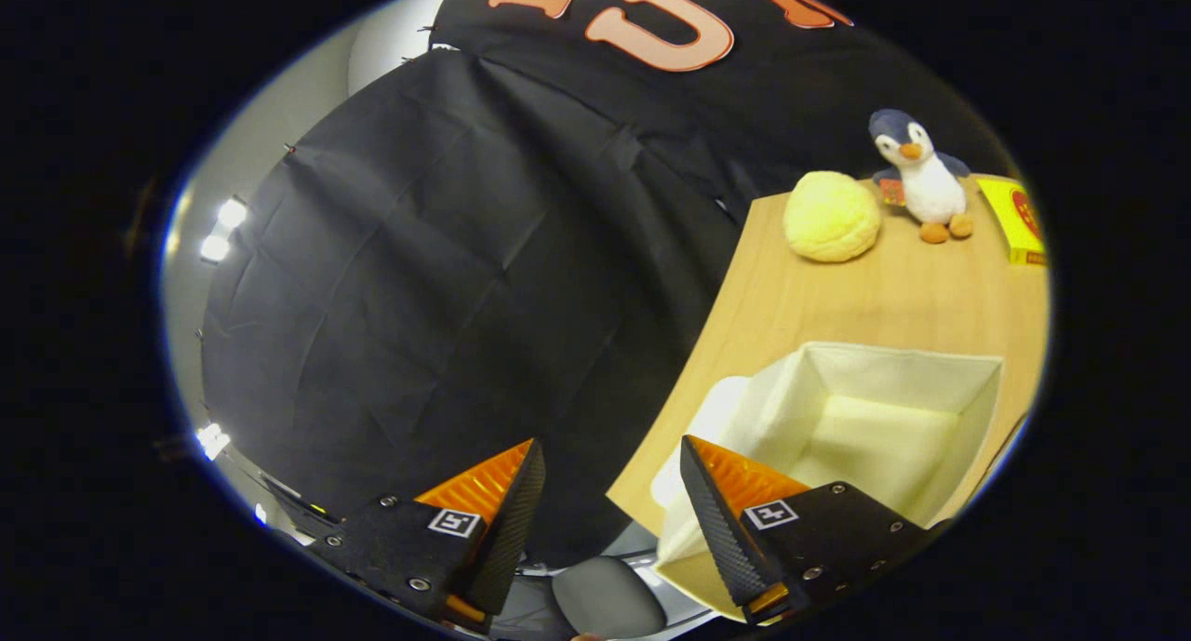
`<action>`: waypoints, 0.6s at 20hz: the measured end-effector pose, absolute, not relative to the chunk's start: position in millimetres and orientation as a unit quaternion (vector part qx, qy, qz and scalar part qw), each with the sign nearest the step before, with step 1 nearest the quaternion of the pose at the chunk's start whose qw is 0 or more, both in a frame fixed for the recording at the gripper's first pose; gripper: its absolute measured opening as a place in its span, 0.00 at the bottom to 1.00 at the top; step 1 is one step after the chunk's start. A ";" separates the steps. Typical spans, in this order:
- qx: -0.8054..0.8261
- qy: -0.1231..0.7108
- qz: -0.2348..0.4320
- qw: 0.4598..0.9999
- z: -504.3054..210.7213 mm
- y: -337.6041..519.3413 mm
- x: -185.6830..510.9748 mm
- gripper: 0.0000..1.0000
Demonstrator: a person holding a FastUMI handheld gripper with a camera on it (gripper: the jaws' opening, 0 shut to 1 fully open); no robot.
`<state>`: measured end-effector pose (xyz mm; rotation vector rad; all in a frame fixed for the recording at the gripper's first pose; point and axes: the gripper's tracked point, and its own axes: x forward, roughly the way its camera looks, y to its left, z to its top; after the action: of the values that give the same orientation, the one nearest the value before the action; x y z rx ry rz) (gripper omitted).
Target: Open the storage box then place both shoes into the box .Put the left shoe in first, then the right shoe, with the right side of both shoes facing outward in a uniform manner.
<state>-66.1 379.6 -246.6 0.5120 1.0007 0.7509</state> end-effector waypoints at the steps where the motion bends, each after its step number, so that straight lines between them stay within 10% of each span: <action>1: 0.225 0.454 0.335 0.794 -249.1 355.6 -64.5 0.88; 12: 0.092 0.443 0.159 0.877 -320.3 121.6 -93.6 0.91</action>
<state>-93.6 121.6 -320.3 0.1927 0.9251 0.3325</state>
